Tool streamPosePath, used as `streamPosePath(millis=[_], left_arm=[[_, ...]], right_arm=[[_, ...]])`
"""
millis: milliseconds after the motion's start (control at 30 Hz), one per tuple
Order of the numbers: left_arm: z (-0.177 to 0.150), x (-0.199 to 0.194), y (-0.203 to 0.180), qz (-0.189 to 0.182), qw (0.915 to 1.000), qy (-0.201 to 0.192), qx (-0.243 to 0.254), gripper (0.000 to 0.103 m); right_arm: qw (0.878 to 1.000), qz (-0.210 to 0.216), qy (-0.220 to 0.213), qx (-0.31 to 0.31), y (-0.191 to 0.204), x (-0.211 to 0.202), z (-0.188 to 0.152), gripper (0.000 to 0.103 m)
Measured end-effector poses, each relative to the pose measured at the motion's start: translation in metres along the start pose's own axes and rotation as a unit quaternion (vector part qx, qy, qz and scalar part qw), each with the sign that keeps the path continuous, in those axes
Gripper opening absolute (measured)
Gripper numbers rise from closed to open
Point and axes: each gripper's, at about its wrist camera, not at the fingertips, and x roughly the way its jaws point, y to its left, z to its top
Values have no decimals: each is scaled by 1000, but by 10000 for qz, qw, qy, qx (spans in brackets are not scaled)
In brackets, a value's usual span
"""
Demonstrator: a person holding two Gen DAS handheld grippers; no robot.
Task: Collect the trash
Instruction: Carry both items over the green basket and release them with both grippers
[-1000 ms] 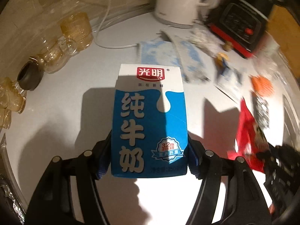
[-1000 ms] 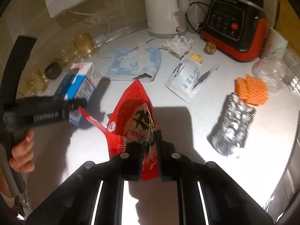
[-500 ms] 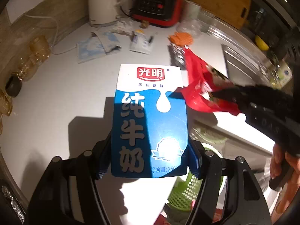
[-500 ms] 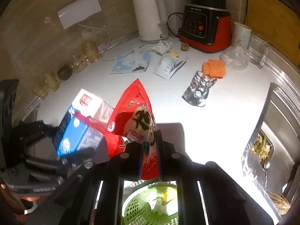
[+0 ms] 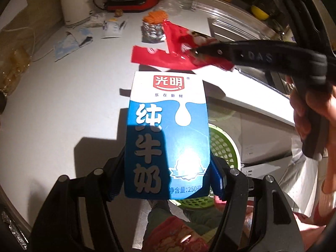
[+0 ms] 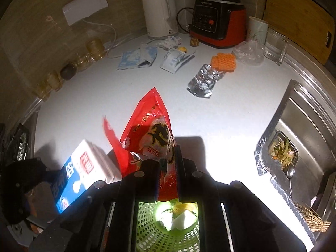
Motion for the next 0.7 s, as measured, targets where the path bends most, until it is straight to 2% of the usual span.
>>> streamPosePath(millis=[167, 500, 700], left_arm=[[-11, 9, -10, -25, 9998, 180, 75, 64], [-30, 36, -32, 17, 9979, 547, 340, 64], [-38, 58, -52, -156, 9946, 811, 624, 64]], right_arm=[[9999, -39, 135, -55, -8, -4, -16, 13], [9975, -95, 692, 41, -23, -6, -77, 13], [9946, -214, 1006, 158, -37, -4, -115, 13]])
